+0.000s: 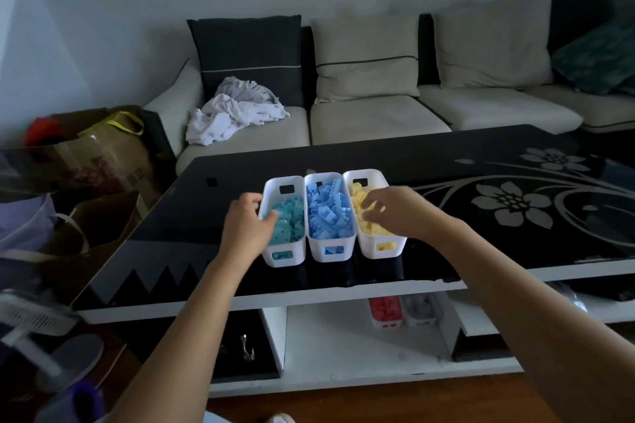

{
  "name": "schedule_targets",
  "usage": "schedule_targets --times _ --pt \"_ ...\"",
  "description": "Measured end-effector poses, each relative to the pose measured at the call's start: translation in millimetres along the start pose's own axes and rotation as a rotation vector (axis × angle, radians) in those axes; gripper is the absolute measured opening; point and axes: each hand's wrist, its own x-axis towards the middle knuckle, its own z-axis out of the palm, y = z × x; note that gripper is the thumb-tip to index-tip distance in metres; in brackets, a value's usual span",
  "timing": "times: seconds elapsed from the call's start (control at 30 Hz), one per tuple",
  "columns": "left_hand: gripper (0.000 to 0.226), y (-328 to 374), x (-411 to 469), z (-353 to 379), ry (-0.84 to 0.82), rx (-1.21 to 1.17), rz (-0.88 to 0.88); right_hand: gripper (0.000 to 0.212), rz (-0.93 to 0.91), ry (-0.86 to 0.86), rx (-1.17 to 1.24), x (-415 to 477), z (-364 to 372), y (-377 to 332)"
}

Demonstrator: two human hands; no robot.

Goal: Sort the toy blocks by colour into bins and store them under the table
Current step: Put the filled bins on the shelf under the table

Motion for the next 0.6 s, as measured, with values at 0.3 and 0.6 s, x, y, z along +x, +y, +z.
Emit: schedule_targets --times 0.3,0.6 --pt "0.018 -16 13 5 -0.428 -0.327 -0.526 0.055 0.400 0.025 0.205 26 22 32" --pt "0.023 -22 -28 -26 -0.447 -0.383 -0.431 0.016 0.439 -0.017 0.288 -6 15 44"
